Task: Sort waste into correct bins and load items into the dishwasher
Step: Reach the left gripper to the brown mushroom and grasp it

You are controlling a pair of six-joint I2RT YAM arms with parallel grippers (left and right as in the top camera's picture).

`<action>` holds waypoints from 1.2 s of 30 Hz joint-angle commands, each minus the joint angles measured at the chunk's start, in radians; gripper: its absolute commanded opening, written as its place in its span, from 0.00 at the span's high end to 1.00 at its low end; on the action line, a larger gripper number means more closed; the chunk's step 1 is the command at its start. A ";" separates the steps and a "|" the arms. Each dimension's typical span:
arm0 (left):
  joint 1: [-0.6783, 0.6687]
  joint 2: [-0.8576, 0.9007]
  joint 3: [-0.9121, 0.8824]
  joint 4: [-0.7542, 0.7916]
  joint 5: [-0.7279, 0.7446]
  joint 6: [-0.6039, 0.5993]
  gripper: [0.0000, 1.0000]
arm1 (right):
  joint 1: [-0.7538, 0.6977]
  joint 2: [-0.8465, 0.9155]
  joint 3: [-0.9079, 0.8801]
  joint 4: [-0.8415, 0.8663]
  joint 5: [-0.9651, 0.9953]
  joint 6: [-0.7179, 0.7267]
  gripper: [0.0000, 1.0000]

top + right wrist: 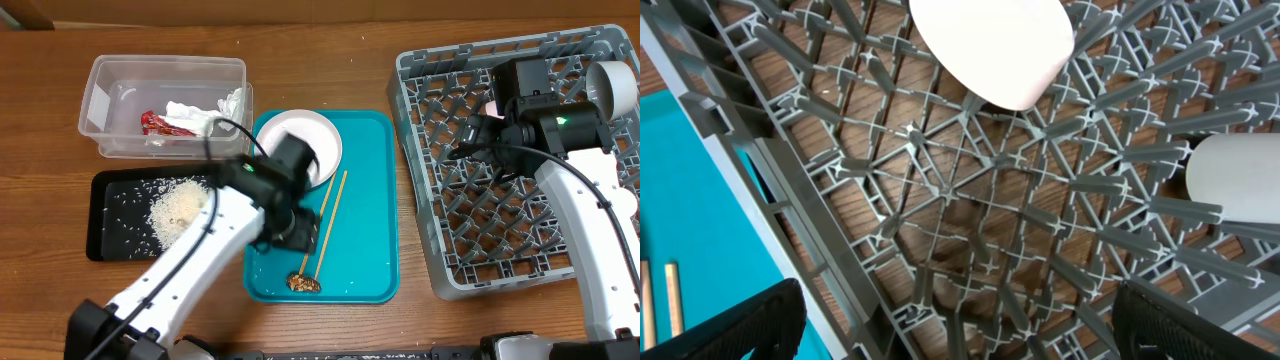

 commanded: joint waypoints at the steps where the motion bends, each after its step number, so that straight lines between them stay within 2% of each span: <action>1: -0.083 0.007 -0.090 0.024 0.005 -0.038 0.19 | -0.003 0.000 -0.004 0.005 -0.003 -0.004 0.00; 12: -0.215 0.007 -0.266 0.213 0.005 -0.058 0.18 | -0.003 0.000 -0.004 0.005 -0.018 -0.004 0.00; 24: -0.218 0.008 -0.363 0.343 -0.003 -0.081 0.19 | -0.003 0.000 -0.004 0.004 -0.018 -0.004 0.00; 36: -0.218 0.008 -0.413 0.375 -0.006 -0.109 0.22 | -0.003 0.000 -0.004 0.001 -0.018 -0.004 0.00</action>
